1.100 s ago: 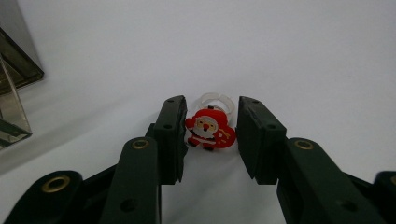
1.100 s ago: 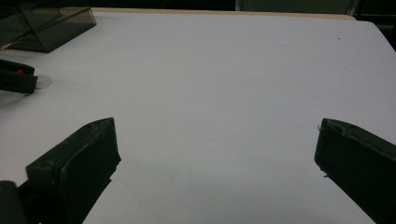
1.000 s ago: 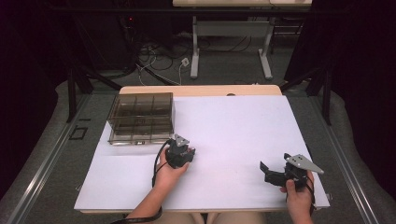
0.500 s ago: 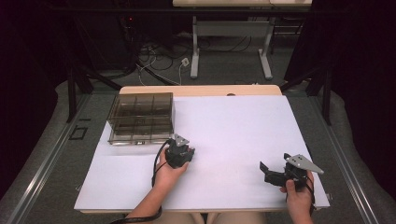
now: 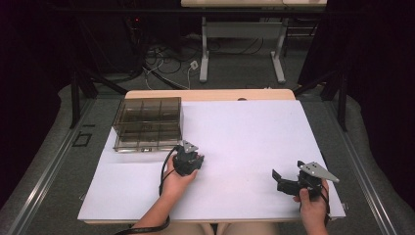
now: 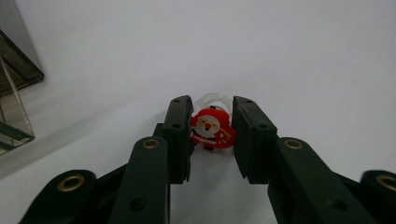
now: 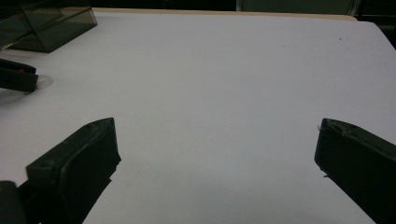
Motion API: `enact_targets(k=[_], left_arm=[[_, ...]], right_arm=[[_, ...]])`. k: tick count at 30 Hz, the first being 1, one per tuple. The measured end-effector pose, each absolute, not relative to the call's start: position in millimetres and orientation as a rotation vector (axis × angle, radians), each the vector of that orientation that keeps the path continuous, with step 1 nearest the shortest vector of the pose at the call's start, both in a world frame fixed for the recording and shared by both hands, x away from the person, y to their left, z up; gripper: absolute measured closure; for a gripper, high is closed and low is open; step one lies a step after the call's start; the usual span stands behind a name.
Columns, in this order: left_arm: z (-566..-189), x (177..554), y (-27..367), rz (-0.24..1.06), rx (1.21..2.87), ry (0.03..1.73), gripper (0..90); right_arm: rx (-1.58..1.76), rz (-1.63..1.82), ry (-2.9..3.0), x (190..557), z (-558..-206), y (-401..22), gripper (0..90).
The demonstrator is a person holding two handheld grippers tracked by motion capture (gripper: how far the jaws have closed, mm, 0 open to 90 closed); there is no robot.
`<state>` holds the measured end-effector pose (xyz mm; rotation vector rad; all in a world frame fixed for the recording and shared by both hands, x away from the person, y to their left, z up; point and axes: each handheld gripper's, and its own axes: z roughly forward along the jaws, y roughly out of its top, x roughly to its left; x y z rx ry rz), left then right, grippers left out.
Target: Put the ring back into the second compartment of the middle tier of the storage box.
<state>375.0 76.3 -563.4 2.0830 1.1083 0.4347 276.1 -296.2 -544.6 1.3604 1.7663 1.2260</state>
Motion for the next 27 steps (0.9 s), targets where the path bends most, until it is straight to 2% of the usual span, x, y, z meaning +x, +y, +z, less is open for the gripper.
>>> enact_targets(k=[27], left_arm=[[-529.4,385.6,85.3,0.471,1.995,1.122,68.3]], right_arm=[[1.362,1.229,1.769,277.1,-545.8,-295.4,0.0]])
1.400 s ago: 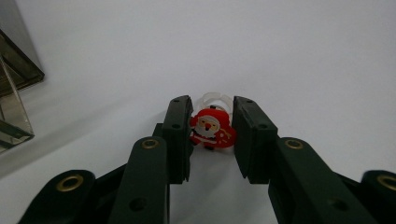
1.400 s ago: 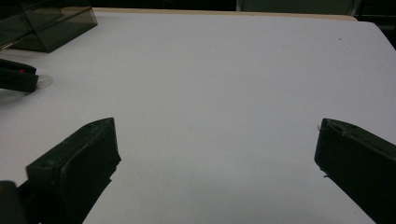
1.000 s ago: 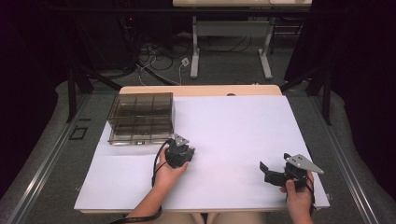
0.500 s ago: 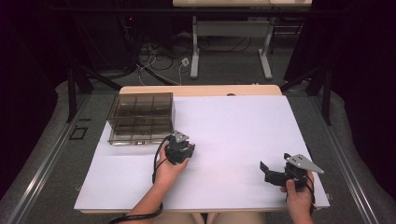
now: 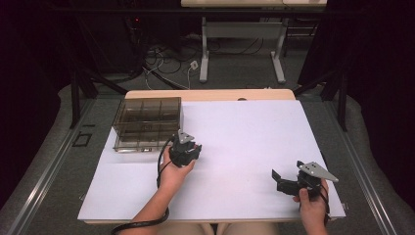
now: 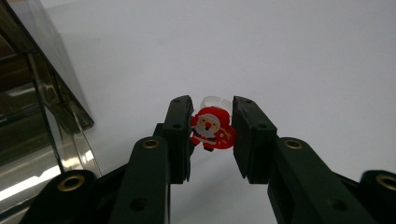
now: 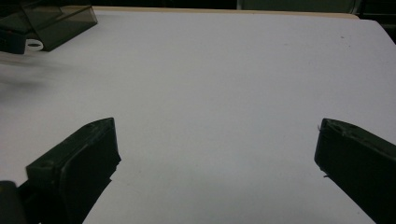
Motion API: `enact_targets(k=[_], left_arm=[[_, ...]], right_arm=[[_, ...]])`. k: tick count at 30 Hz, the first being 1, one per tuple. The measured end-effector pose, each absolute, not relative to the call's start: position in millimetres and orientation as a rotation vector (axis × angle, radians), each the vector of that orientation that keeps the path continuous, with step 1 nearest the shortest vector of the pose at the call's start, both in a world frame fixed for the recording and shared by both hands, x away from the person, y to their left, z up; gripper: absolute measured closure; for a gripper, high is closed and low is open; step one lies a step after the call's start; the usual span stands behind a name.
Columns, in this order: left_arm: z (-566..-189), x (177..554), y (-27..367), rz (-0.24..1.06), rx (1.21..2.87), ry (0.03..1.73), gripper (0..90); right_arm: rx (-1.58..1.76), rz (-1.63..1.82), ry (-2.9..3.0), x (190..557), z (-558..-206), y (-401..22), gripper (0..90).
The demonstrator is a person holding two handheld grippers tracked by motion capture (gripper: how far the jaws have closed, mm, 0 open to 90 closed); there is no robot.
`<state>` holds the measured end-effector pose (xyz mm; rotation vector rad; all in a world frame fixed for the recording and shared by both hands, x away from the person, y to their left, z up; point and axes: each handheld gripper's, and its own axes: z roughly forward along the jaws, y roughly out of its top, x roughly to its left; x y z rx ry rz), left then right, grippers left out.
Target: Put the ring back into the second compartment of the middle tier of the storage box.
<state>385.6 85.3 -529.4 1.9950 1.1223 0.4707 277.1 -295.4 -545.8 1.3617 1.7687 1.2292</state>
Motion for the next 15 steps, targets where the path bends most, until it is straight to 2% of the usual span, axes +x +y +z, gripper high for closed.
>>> enact_targets(k=[15], left_arm=[[-511.3,387.7,88.8,0.500,1.922,1.129,68.2]], right_arm=[[1.361,1.231,1.773,277.3,-546.1,-295.5,0.0]])
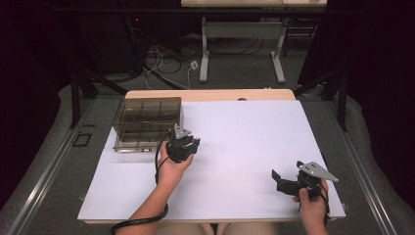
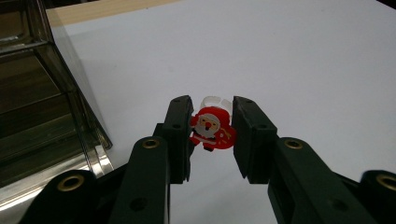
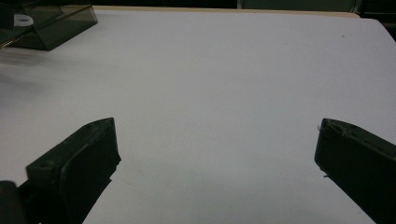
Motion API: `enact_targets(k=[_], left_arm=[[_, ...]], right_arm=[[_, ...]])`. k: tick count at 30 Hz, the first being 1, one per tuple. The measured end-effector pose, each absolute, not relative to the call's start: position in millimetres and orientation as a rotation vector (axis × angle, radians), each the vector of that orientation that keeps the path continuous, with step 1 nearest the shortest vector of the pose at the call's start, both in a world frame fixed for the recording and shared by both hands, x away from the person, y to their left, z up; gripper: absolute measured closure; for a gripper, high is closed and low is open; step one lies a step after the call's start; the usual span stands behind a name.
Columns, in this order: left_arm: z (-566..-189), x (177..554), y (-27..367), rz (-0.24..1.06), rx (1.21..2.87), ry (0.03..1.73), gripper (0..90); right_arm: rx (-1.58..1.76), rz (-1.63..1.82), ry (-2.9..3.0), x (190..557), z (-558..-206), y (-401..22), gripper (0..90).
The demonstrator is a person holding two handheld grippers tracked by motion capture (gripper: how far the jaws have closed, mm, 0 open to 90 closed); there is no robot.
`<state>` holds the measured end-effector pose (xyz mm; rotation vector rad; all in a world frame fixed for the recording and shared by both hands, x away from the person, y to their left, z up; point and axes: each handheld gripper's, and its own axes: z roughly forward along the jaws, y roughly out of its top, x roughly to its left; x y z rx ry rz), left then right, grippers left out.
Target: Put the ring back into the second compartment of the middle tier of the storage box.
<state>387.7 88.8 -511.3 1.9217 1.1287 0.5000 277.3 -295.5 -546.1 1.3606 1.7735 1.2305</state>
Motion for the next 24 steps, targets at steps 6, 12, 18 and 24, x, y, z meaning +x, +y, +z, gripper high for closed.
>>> enact_targets(k=[6,12,18,24], left_arm=[[-504.0,387.8,88.9,0.495,1.891,1.133,68.2],[-493.6,388.0,89.8,0.504,1.869,1.121,68.2],[-485.1,388.4,91.5,0.518,1.846,1.121,68.2],[-476.5,388.8,96.3,0.527,1.816,1.126,68.2]], right_arm=[[1.362,1.226,1.772,277.1,-545.8,-296.1,0.0],[1.360,1.230,1.772,277.0,-545.7,-295.4,0.0],[1.359,1.233,1.773,276.8,-545.4,-295.8,0.0],[1.359,1.241,1.765,276.8,-545.3,-296.1,0.0]])
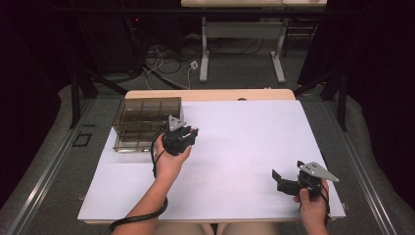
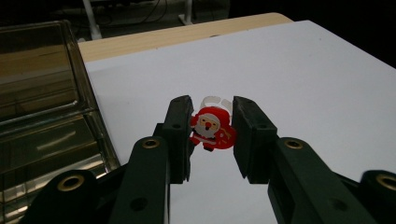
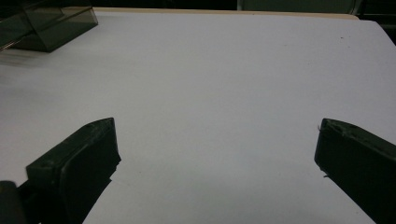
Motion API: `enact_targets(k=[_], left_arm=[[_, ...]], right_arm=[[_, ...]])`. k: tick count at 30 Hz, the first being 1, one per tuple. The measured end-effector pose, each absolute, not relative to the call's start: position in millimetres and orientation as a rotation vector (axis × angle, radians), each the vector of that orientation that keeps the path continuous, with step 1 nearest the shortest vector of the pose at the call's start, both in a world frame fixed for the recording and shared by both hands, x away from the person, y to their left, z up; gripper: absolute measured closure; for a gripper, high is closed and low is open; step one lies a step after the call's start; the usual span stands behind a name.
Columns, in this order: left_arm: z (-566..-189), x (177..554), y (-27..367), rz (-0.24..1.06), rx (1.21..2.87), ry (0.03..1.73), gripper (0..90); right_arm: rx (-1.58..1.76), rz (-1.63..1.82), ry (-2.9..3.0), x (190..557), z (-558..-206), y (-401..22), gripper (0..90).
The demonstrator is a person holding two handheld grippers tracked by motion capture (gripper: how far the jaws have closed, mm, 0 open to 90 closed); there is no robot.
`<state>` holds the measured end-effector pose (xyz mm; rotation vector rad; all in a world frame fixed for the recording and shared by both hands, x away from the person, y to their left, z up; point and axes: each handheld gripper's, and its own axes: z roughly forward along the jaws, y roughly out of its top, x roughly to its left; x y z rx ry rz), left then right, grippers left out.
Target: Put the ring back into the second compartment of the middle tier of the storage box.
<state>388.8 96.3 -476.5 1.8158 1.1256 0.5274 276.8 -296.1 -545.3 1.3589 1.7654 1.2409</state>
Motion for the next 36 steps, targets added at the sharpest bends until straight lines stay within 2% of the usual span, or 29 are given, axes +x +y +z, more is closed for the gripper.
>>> enact_targets(k=[13,36], left_arm=[[-461.4,388.7,116.1,0.549,1.755,1.159,68.2],[-464.1,387.7,160.5,0.581,1.702,1.270,68.2]], right_arm=[[1.357,1.232,1.766,276.6,-545.1,-296.1,0.0],[1.358,1.232,1.768,276.9,-545.6,-296.2,0.0]])
